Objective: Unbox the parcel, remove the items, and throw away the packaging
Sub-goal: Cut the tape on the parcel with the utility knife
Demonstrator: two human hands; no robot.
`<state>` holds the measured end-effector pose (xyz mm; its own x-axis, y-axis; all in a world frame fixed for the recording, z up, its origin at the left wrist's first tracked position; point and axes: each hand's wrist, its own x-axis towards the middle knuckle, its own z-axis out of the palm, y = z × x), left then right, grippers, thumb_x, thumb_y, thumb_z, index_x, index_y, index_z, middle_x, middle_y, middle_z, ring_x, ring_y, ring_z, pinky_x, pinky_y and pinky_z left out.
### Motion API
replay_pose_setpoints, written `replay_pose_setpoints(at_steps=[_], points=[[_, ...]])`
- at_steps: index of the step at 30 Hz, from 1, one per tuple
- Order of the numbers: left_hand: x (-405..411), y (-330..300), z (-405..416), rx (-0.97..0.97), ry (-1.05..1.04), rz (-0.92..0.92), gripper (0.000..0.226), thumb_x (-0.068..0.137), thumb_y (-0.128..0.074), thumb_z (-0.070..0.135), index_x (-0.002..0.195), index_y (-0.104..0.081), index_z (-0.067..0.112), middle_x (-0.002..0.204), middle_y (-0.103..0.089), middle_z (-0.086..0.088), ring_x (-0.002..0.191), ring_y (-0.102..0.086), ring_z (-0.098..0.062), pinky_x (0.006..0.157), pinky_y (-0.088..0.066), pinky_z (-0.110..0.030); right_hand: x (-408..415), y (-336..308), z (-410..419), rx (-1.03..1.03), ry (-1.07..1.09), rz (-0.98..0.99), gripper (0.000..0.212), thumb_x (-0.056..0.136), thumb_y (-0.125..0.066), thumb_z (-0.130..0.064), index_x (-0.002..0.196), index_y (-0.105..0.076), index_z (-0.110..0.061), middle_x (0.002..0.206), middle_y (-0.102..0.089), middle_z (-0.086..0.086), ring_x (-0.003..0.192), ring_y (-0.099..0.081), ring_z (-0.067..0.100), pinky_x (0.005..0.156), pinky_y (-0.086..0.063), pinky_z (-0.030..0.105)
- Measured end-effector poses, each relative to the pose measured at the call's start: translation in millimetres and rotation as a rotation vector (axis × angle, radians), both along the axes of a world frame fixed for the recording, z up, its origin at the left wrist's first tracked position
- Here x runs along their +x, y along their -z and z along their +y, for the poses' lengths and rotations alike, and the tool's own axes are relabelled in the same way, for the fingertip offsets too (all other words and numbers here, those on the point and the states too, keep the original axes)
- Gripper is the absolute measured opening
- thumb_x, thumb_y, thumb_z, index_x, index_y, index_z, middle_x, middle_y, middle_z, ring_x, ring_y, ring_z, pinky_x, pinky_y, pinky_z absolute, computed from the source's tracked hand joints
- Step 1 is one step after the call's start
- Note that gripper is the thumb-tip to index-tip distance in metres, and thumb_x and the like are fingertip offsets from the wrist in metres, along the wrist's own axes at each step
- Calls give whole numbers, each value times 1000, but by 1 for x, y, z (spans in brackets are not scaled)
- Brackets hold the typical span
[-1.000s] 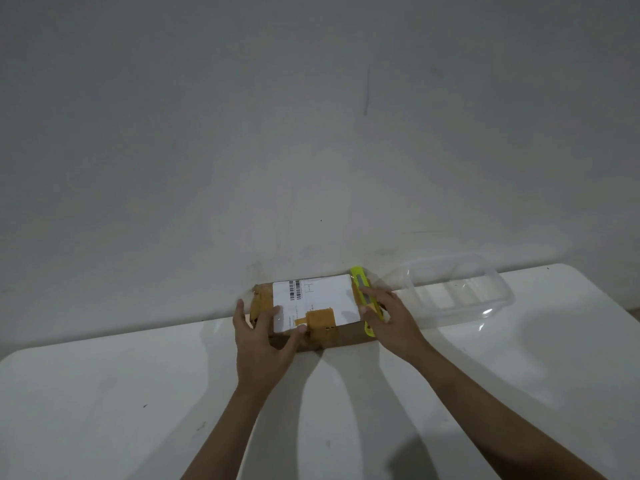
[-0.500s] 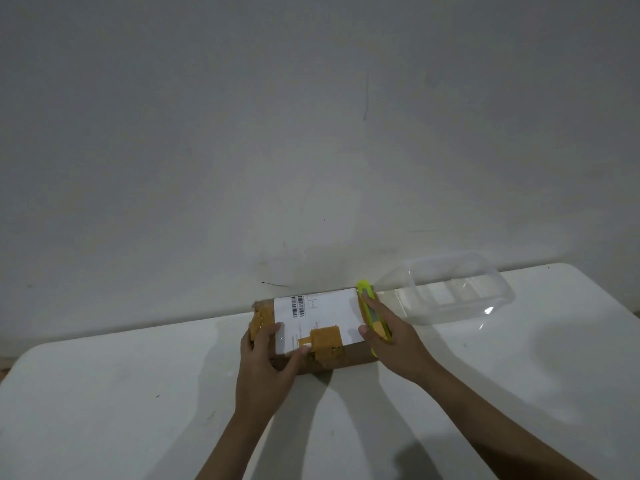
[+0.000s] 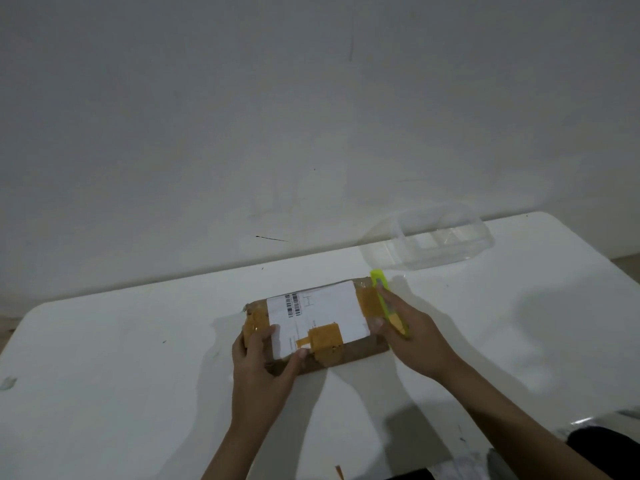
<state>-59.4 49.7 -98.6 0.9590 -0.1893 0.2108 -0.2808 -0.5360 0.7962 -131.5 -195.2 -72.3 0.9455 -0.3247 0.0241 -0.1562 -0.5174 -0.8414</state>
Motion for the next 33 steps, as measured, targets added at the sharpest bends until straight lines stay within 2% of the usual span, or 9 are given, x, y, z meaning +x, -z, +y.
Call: replay_pose_setpoints(at_steps=[2, 4, 7, 11, 15, 20, 23, 28, 33], points=[[-1, -3, -1, 0, 2, 11, 55, 69, -80, 35, 112, -46, 39, 128, -45, -6, 115, -44, -14, 87, -46, -27, -4, -3, -9, 24, 62, 3, 53, 93, -55, -13, 142, -39, -26, 127, -55, -7, 97, -61, 3, 76, -40, -3], [-3, -3, -3, 27, -11, 30, 53, 70, -79, 37, 113, -47, 38, 137, -40, -10, 129, -38, -24, 95, -45, -37, -9, -5, -16, 80, 129, -14, 50, 93, -55, -11, 137, -44, -33, 120, -64, 0, 75, -65, 0, 70, -49, 6], [-3, -1, -9, 202, -71, 4, 58, 72, -76, 42, 123, -52, 26, 154, -11, -22, 145, 0, -33, 109, -10, -63, -15, -12, -23, 225, 166, -42, 45, 97, -46, -13, 134, -45, -39, 111, -66, 2, 54, -59, 10, 59, -54, 27], [-2, -10, -28, 327, 0, -115, 67, 75, -67, 47, 132, -47, 19, 157, 0, -18, 144, 10, -35, 104, 9, -60, -20, -24, -26, 382, 136, -20, 53, 98, -37, 0, 136, -43, -37, 113, -64, 5, 49, -53, 14, 53, -54, 31], [4, -18, -57, 440, 193, -188, 75, 81, -39, 65, 142, -34, 22, 159, 3, -9, 145, 14, -27, 109, 3, -55, -19, -25, -25, 351, 119, -17, 52, 97, -43, -2, 132, -41, -41, 98, -71, 5, 39, -44, 14, 46, -53, 32], [16, -13, -85, 547, 463, -201, 67, 92, -23, 59, 150, -5, 29, 156, 19, 3, 143, 23, -20, 113, 7, -51, -15, -23, -25, 311, 244, -4, 37, 96, -50, -13, 126, -54, -34, 75, -73, 7, 34, -40, 16, 36, -45, 28], [16, -4, -90, 625, 472, -240, 65, 94, -16, 57, 150, -5, 27, 157, 12, 1, 144, 15, -23, 114, -1, -53, -14, -22, -27, 298, 257, 35, 33, 95, -53, -16, 124, -59, -31, 66, -71, 9, 33, -38, 15, 35, -40, 24], [16, 1, -90, 646, 469, -257, 65, 94, -11, 59, 150, 0, 29, 158, 13, 2, 144, 19, -21, 113, 6, -48, -12, -21, -29, 285, 235, 67, 31, 94, -56, -18, 122, -61, -30, 60, -69, 8, 32, -38, 16, 38, -38, 22], [16, 3, -90, 644, 462, -269, 65, 94, -8, 59, 150, -5, 27, 159, 6, 0, 145, 12, -24, 113, 0, -50, -12, -23, -33, 273, 220, 79, 30, 93, -57, -20, 119, -62, -34, 59, -70, 8, 33, -39, 16, 39, -38, 23]])
